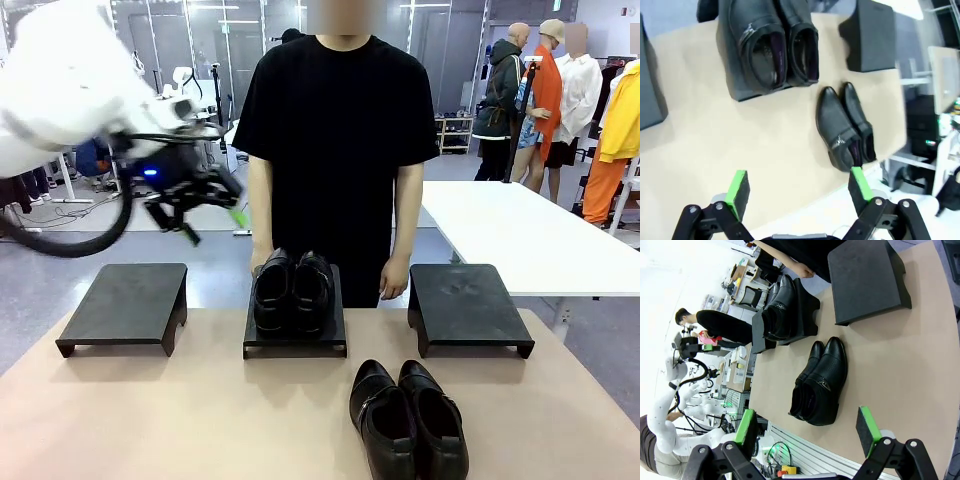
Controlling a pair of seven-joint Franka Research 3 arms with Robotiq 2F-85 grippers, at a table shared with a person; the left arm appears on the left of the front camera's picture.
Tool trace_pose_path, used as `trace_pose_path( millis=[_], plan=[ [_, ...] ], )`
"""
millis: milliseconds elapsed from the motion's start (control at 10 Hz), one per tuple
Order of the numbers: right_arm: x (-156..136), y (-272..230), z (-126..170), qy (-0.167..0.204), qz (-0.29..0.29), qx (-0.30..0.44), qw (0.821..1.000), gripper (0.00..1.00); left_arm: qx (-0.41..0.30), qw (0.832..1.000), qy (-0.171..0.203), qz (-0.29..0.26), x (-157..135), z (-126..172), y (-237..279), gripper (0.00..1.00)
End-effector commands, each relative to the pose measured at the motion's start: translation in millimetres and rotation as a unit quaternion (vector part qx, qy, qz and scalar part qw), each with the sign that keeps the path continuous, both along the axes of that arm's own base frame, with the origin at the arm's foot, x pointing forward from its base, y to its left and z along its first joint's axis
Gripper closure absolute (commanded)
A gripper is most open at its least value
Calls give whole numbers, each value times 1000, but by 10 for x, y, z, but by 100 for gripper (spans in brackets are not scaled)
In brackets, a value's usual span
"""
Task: Place the shoes on the stand as instructed by the person.
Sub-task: Pick up another pair of Shoes and place it on the Shoes Stand indicated by the person.
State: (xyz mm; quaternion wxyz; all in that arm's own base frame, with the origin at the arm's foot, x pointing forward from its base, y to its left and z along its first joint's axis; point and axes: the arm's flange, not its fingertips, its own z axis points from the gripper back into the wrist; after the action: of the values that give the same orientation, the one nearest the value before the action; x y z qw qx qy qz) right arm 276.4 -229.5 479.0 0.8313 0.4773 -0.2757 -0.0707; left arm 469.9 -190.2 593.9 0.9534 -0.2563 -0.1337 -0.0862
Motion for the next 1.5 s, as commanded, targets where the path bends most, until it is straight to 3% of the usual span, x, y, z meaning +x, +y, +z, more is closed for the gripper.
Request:
trace_pose_path(
  millis=[0,400,700,1200,1400],
  plan=[
    [-5,-8,16,-11,2,3,1000,0,-80,997,14,-9,-368,-250,818,0],
    [-5,-8,16,-11,2,3,1000,0,-231,973,-8,-14,-869,-636,2327,0],
    [-5,-8,16,-11,2,3,1000,0,-329,944,-4,-3,-1293,-1214,3260,0],
    [-5,-8,16,-11,2,3,1000,0,-417,905,-72,41,-1929,-1893,4014,0],
    [-5,-8,16,-11,2,3,1000,0,-427,900,-70,56,-1863,-1949,3925,0]
  ],
)
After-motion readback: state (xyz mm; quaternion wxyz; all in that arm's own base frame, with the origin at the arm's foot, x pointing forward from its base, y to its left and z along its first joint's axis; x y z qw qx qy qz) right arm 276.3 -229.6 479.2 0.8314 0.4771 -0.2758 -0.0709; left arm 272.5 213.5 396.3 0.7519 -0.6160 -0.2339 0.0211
